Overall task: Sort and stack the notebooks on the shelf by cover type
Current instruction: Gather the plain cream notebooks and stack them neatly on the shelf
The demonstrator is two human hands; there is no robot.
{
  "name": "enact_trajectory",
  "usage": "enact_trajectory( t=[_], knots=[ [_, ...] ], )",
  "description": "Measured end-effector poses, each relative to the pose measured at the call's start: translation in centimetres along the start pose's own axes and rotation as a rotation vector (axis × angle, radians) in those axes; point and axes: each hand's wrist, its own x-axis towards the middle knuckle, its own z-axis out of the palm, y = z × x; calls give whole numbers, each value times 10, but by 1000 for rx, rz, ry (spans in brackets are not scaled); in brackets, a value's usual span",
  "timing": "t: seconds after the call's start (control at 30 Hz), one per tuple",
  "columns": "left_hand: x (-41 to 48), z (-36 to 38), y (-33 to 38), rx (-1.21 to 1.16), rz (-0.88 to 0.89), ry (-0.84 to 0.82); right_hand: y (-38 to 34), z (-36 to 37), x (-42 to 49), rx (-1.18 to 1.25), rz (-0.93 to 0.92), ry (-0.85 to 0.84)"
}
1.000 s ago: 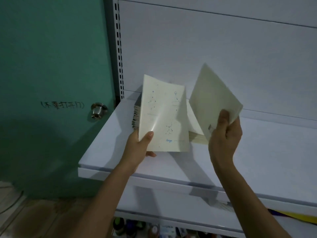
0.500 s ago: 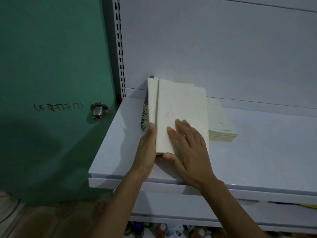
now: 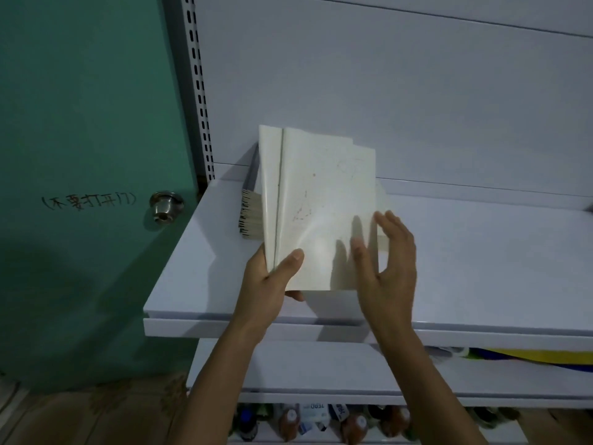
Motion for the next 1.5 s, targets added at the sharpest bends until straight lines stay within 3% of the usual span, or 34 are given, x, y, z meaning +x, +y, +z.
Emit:
enact_trajectory(
  t=[0.07,0.2,0.27,0.4,0.77,0.93,1.37,1.5],
  knots=[
    [-15,17,0,-30,-11,-31,4,-35,4,70,189,-16],
    [-47,73,-9,-55,-44,-146,27,-121,4,489,576,-404],
    [-64,104,-17,-52,-70,-193,41,-161,-7,627,646,-427],
    [-98,167,-32,-37,-89,-252,67,-228,-33,706,633,-255],
    [-186,338,-69,-14,-81,-353,115,-408,-76,537,613,15],
    [-202,391,-75,-27,-95,-411,135,-455,-81,484,648,122],
    [-130,497,-102,34,33,-542,212,-503,-10,538,634,166],
    [-88,561,-110,-1,51,-540,237,-534,50,405,593,210]
  ],
)
